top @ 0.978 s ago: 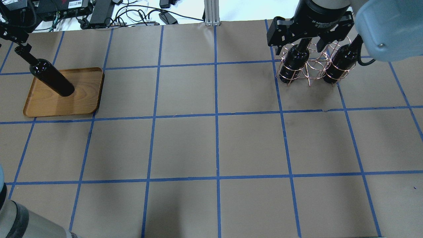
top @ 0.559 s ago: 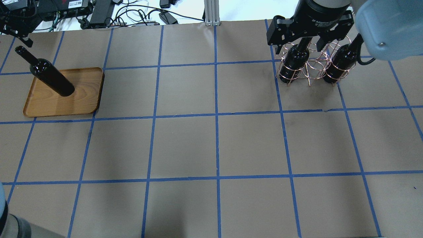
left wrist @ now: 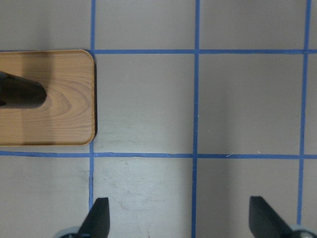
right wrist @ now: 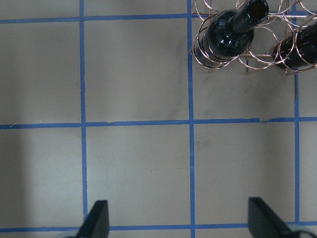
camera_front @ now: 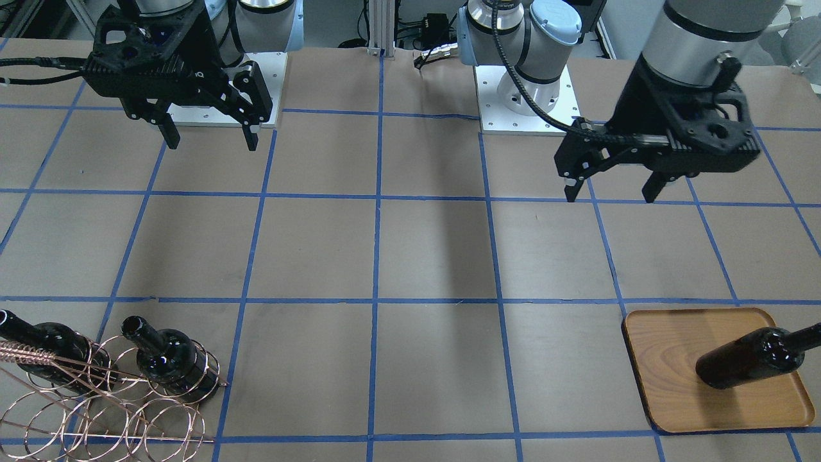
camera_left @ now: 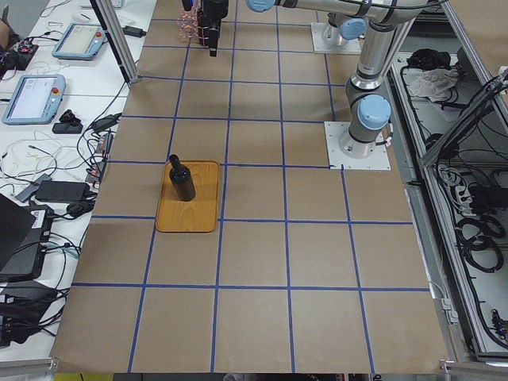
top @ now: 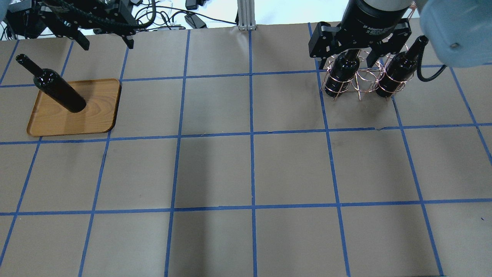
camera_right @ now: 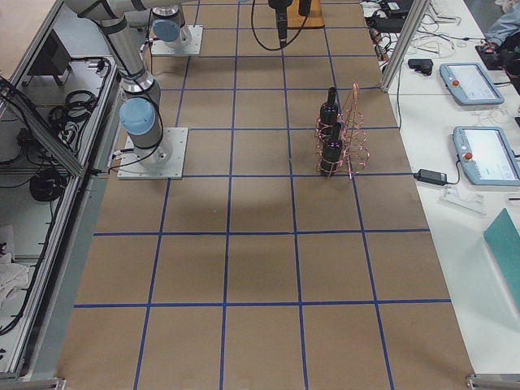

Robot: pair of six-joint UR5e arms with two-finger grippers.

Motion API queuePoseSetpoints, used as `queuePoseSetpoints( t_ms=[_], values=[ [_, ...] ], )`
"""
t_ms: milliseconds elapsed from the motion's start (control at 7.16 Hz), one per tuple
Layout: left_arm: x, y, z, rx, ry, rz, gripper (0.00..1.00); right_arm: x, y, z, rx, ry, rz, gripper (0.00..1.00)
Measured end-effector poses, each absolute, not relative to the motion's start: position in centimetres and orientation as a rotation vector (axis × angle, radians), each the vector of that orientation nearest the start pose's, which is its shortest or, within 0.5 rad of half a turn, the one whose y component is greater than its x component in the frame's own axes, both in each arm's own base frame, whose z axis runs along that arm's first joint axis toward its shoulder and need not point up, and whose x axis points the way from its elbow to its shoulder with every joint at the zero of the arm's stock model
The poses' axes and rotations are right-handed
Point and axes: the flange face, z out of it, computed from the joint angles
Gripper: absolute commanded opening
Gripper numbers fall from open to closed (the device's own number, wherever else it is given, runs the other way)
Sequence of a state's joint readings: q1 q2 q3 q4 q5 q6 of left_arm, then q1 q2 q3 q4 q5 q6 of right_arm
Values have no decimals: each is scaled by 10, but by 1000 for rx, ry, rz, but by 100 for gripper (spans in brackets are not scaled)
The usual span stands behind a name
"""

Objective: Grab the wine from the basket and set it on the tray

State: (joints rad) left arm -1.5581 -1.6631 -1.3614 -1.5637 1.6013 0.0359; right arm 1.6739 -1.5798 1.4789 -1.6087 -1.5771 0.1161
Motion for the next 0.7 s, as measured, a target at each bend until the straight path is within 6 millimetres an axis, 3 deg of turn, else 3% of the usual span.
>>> queuePoseSetpoints(
  t_ms=[140, 419, 699],
  values=[
    [-136, -526, 541, 62, 3105, -175, 100, 183, -483, 542, 20, 3124, -216, 100],
    [-142, -505, 534, 79, 3111, -147, 100, 183, -482, 542, 20, 3124, -216, 100],
    [-142, -499, 534, 79, 3112, -148, 100, 183, -482, 542, 20, 3123, -216, 100]
  ],
)
